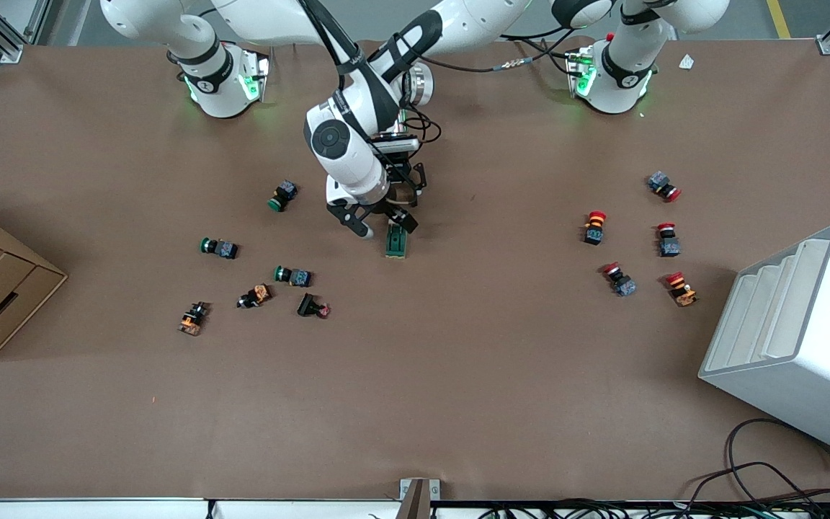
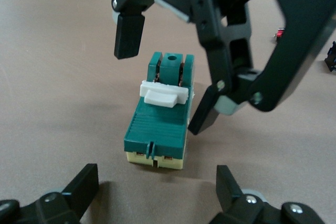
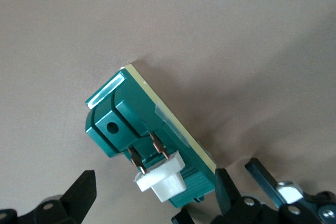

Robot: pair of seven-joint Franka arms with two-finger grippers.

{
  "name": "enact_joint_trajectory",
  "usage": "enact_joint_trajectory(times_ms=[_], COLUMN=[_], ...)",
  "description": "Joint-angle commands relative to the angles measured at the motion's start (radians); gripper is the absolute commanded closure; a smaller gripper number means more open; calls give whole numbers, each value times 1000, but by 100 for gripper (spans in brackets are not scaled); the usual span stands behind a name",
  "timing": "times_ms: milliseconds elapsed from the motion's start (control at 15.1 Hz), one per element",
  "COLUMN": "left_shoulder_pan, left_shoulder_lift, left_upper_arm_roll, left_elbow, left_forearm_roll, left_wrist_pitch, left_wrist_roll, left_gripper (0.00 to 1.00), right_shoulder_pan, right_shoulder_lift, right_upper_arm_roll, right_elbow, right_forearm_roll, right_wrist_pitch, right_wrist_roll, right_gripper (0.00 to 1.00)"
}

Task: Close load switch with both arms

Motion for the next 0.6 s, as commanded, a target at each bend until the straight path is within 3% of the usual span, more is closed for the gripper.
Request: enact_joint_trajectory(times_ms=[0, 531], left_shoulder_pan=[-9, -9], left_shoulder_lift=[36, 43], left_upper_arm_roll=[1, 8], left_elbow=[11, 21], left_forearm_roll=[-1, 7], left_wrist_pitch=[8, 6], left_wrist_roll=[-27, -9], left_gripper=[1, 1], right_shoulder_pan=[12, 6], right_shoulder_lift=[31, 50], right_upper_arm_roll=[-9, -9], right_elbow=[42, 90], right_forearm_roll=[26, 26], right_wrist_pitch=[8, 5], right_wrist_roll=[40, 75], right_gripper=[0, 0])
